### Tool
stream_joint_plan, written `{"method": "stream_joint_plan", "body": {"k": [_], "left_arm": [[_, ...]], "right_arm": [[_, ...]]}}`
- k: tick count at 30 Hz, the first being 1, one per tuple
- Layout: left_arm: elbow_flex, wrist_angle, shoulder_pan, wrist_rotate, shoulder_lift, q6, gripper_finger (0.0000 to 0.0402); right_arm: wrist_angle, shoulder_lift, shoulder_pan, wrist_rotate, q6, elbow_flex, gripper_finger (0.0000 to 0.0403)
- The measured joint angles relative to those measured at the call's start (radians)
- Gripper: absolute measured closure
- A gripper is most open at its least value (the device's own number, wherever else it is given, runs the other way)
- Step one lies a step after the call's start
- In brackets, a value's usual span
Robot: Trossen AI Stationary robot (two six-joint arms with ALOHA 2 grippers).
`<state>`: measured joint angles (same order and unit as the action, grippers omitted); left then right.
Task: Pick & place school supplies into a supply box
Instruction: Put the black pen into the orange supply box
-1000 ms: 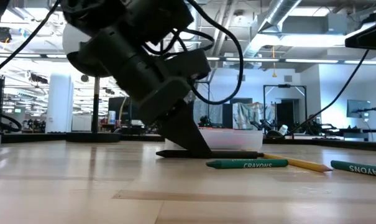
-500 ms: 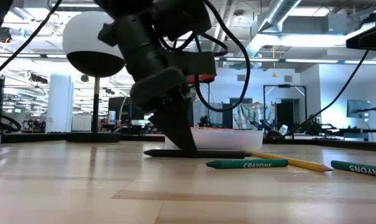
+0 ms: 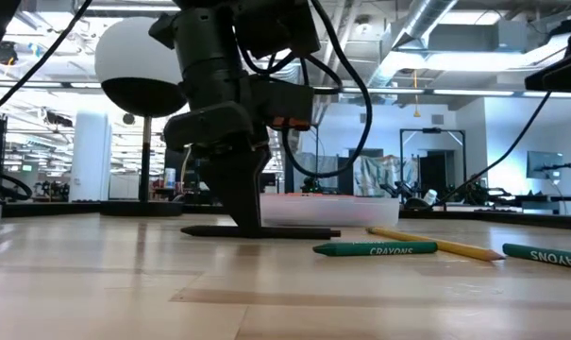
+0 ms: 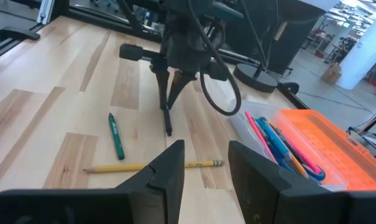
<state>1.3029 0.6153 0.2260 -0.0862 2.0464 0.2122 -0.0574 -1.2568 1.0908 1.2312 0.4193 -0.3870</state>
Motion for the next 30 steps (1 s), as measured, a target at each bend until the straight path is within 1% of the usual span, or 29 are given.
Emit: {"method": "stream_joint_plan", "body": {"k": [7,14,19,23,26,30], "left_arm": [[0.008,0.014,0.019,-0.102,0.002,-0.031,0.0383],[0.085,0.086,0.045,-0.180,0.013,-0.080,0.0385],[0.144,0.151,0.048,-0.289,0.018,-0.102,0.0385],[0.179,0.189,0.040,-0.402,0.016,-0.109,0.0384],[0.209,0.187,0.026,-0.497,0.015,-0.136,0.0384],[0.230,0.169,-0.019,-0.580,0.014,-0.170,0.0383]], "right_arm": [[0.000,0.000,0.000,0.000,0.000,0.000,0.0285],[0.000,0.000,0.000,0.000,0.000,0.000,0.0285],[-0.001,0.000,0.000,0.000,0.000,0.000,0.0285],[-0.001,0.000,0.000,0.000,0.000,0.000,0.0285],[-0.001,0.000,0.000,0.000,0.000,0.000,0.0285],[-0.002,0.000,0.000,0.000,0.000,0.000,0.0285]]}}
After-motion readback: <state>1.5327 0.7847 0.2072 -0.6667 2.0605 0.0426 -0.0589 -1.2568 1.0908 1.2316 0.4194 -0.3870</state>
